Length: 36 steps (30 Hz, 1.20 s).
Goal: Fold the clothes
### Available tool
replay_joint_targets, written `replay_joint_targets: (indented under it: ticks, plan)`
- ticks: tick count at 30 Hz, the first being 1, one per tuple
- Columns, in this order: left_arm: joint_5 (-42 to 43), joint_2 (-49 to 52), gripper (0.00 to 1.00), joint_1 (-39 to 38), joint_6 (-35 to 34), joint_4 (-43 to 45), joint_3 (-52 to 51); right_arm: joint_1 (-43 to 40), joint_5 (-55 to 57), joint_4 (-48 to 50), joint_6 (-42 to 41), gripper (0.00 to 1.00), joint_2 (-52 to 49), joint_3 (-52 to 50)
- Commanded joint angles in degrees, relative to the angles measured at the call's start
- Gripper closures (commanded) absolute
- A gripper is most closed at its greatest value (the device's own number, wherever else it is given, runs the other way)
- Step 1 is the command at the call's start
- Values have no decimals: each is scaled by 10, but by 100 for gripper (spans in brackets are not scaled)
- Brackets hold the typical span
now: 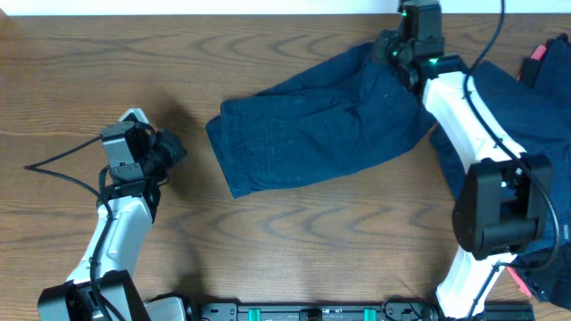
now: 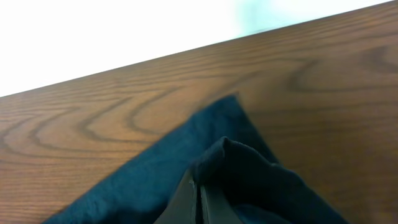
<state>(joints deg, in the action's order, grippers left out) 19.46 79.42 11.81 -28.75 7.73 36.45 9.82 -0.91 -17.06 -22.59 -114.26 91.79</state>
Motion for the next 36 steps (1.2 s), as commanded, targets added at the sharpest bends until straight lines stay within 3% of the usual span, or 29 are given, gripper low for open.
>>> replay_joint_targets:
  ticks: [1,3,6,13,16,17,30,36]
  plan:
    - [-5,0,94,-17,-5,43,5,6,10,17,-1,99,1,0]
    - [-5,0,93,-29,-5,79,5,6,9,23,-1,99,1,0]
    - [-5,6,68,-49,-5,110,9,6,9,23,-1,99,1,0]
    - [-2,95,44,-81,-2,104,67,7,9,17,-1,99,0,0]
    - [30,145,25,-92,13,104,114,7,9,5,-1,99,0,0]
    - [37,161,23,-96,13,103,129,6,10,1,-1,99,0,0]
    - [51,252,24,-121,10,74,177,6,10,-9,-1,99,0,0]
    - [43,275,35,-133,10,74,177,6,11,-20,-1,99,0,0]
